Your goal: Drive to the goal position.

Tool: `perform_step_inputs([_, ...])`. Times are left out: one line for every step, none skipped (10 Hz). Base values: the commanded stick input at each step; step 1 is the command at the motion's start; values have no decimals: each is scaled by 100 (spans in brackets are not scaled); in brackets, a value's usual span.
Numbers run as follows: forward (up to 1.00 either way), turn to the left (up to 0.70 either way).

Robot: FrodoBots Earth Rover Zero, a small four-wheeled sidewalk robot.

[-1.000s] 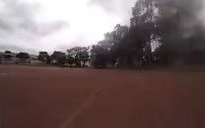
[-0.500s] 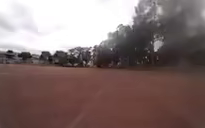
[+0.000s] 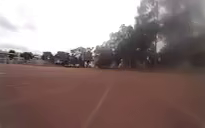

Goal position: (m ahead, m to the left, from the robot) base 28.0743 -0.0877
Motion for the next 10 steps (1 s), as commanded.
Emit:
perform_step_inputs([100, 0])
perform_step_inputs([100, 0])
perform_step_inputs([100, 0])
perform_step_inputs([100, 0])
perform_step_inputs([100, 0])
perform_step_inputs([100, 0])
perform_step_inputs([100, 0])
perform_step_inputs([100, 0])
perform_step_inputs([100, 0])
perform_step_inputs([100, 0])
